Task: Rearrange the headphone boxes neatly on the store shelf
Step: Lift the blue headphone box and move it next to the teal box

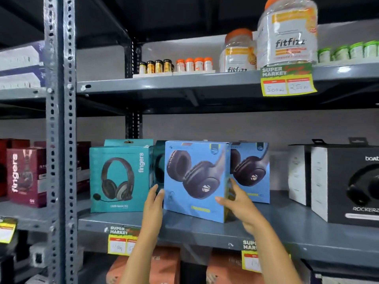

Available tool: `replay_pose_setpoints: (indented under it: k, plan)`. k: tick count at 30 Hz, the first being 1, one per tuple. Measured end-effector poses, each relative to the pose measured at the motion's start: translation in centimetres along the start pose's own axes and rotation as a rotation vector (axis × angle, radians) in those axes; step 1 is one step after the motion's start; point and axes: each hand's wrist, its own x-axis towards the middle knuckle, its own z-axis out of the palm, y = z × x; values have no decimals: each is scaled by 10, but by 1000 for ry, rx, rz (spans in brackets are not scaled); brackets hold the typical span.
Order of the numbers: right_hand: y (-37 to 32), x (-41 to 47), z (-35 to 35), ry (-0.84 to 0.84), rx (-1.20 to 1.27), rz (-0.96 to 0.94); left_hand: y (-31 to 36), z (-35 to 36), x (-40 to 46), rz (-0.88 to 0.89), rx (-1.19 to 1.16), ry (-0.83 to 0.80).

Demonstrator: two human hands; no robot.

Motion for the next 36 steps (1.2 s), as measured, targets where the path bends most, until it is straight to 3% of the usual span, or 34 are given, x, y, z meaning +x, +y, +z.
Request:
replay_pose_setpoints:
  k: [6, 10, 19, 36]
  plan:
    - [5, -13, -18, 78, -8, 85, 3, 14, 5, 58, 181, -218]
    - [5, -18, -10, 171, -55, 9, 7, 20, 0, 96, 227, -137]
    - [-28, -31, -41, 286, -126, -121, 51, 17, -8, 186, 199, -197]
    - [-51, -66, -74, 292, -56, -122, 75, 26, -40, 255, 171, -212]
